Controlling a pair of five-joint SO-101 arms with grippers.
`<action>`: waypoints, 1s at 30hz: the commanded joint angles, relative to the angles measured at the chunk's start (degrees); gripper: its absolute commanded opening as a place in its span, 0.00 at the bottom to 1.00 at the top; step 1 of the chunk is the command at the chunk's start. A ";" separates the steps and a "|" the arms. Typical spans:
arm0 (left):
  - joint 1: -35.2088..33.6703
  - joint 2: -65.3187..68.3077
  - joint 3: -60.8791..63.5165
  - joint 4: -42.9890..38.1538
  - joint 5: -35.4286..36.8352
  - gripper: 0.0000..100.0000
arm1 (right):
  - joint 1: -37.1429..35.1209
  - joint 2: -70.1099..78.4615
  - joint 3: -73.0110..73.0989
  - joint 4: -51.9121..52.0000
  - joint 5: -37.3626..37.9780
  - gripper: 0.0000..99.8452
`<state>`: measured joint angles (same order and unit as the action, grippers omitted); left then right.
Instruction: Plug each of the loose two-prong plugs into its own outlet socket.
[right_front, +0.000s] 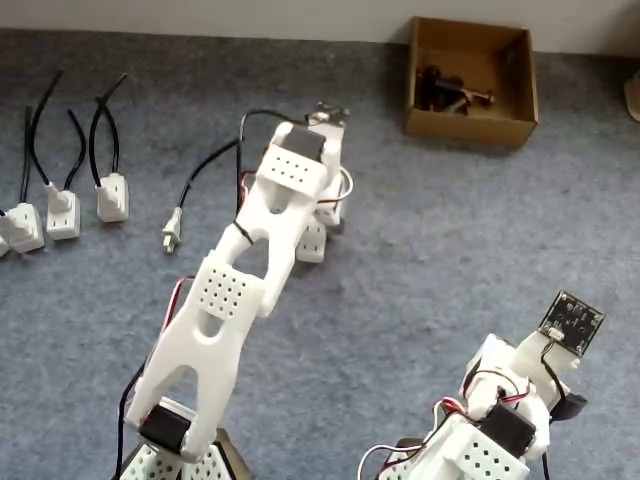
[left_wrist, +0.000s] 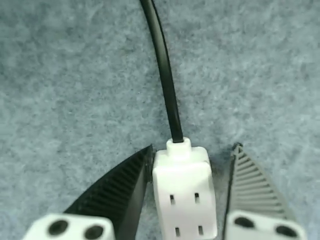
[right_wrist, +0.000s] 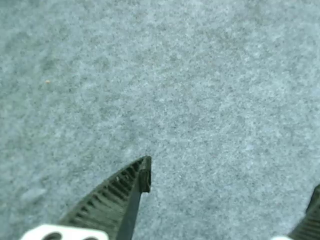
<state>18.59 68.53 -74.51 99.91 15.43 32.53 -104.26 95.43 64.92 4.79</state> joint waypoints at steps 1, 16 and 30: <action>0.31 -6.02 -2.24 0.62 -1.14 0.25 | 0.48 -0.92 5.41 0.13 0.18 0.45; 0.48 -17.19 -1.89 0.97 -1.14 0.24 | 0.48 -0.92 5.49 0.13 0.18 0.45; -0.22 -26.15 6.64 1.05 -15.21 0.01 | -5.41 -0.84 5.49 1.80 0.18 0.45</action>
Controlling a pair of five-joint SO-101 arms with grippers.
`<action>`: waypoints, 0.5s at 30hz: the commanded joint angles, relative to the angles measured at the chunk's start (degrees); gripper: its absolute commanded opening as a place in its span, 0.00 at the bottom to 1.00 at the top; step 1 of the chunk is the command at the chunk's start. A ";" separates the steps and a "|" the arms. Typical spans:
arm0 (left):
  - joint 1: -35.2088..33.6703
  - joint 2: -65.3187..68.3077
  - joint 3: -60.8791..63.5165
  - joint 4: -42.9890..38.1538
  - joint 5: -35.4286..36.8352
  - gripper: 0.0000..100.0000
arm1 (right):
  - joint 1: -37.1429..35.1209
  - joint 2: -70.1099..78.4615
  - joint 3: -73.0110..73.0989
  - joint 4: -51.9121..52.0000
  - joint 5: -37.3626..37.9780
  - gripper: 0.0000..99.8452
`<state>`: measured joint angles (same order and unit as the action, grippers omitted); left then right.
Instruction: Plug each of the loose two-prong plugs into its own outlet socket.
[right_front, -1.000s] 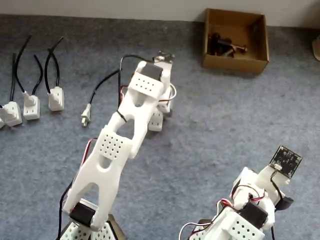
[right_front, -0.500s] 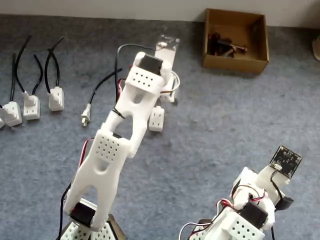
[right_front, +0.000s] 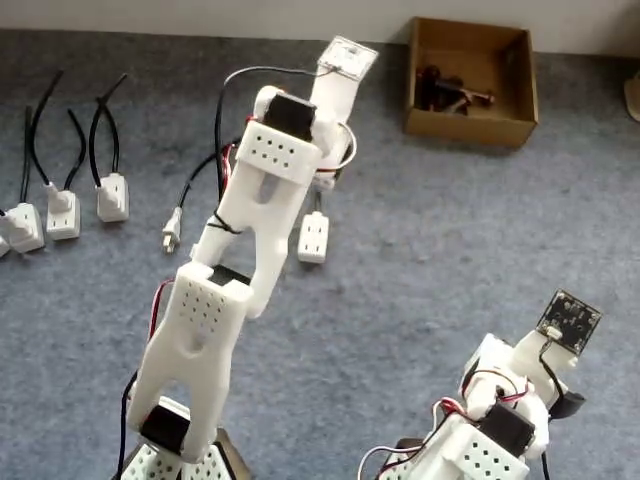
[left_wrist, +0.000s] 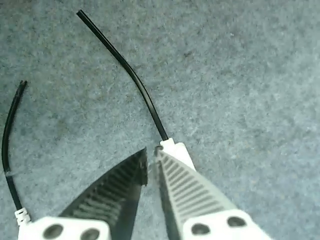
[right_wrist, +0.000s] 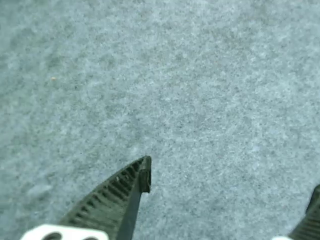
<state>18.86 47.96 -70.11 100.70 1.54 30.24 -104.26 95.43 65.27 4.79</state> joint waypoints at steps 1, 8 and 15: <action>-0.48 -6.73 3.91 0.26 -1.32 0.01 | -3.82 -0.84 5.41 2.33 0.18 0.45; -3.38 -16.48 13.58 0.18 -1.41 0.00 | -8.75 -0.84 4.97 2.86 0.18 0.45; -7.08 -26.59 29.14 0.00 -1.41 0.00 | -15.25 -0.66 2.24 3.12 4.31 0.45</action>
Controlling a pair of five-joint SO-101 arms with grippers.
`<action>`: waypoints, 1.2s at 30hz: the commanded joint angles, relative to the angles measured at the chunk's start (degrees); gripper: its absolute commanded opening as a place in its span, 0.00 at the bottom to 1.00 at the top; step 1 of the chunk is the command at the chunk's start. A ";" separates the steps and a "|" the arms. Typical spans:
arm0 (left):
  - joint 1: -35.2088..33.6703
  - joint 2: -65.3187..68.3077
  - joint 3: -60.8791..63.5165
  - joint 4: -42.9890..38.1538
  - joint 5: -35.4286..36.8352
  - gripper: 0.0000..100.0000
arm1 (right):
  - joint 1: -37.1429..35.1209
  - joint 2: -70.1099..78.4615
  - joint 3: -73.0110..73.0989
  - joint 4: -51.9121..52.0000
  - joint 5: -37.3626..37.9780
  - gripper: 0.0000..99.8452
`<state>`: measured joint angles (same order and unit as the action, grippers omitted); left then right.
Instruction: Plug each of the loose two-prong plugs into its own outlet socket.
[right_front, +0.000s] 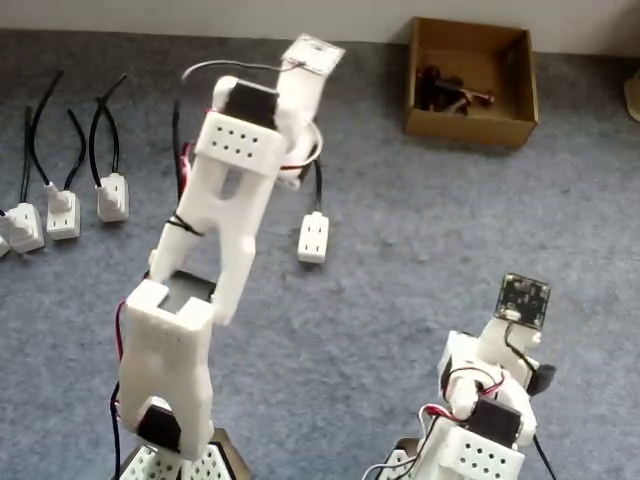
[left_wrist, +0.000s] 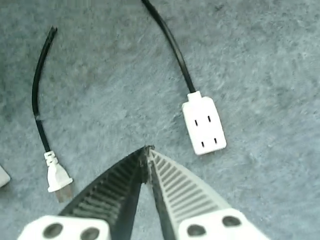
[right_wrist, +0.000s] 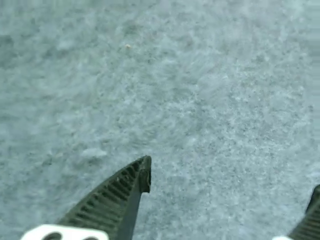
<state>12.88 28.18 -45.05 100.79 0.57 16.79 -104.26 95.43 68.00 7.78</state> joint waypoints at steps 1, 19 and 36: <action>-1.10 -8.04 6.11 -0.09 -0.53 0.00 | -1.98 -0.66 1.36 0.40 1.41 0.45; -10.86 -27.47 38.81 -8.97 -0.62 0.00 | -10.77 1.45 -18.77 4.35 5.98 0.45; -16.13 -49.98 69.58 -25.76 -4.84 0.00 | -34.33 54.90 -50.77 3.03 5.27 0.45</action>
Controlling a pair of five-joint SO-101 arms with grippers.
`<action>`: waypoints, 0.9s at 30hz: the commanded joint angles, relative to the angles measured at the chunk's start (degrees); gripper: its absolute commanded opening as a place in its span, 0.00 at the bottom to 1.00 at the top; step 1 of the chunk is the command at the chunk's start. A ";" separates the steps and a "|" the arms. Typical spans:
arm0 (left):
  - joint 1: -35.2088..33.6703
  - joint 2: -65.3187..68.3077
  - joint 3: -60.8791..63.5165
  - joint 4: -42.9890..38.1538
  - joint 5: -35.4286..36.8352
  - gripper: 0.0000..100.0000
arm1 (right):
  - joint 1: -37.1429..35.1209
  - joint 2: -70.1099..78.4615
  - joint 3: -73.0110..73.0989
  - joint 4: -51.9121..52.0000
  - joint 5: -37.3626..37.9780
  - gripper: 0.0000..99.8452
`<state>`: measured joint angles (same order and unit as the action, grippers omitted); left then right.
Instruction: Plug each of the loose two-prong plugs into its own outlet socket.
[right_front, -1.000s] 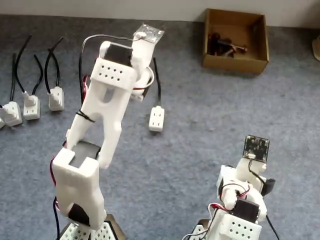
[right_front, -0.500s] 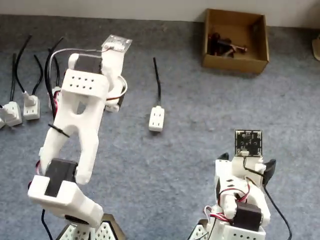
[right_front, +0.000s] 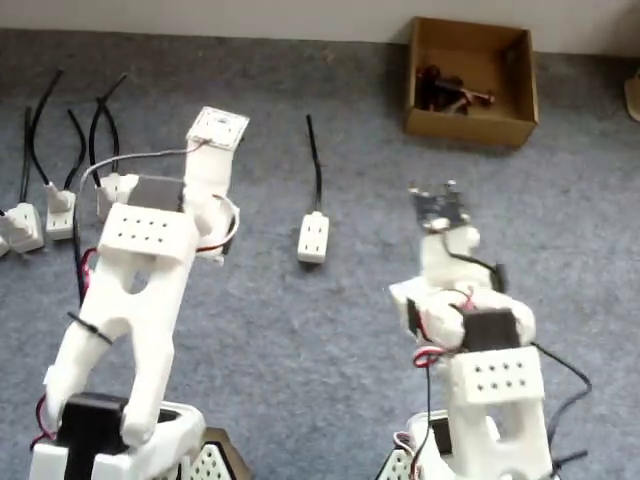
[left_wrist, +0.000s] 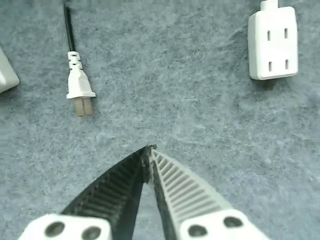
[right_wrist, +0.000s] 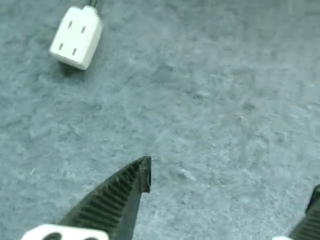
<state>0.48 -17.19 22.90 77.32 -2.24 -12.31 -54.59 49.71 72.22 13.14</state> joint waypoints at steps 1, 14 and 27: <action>-5.23 -5.49 2.86 -3.25 -2.37 0.01 | -6.64 7.25 -5.85 -2.15 -1.14 0.45; -14.99 -18.59 15.52 -10.90 -2.55 0.12 | -22.11 28.00 -16.13 -11.65 -7.47 0.45; -23.96 -24.84 19.47 -11.08 -6.42 0.12 | -31.96 52.00 -44.79 -7.87 -19.87 0.45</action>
<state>-21.23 -40.13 42.59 67.12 -7.87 -41.85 -4.31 13.14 63.78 -3.38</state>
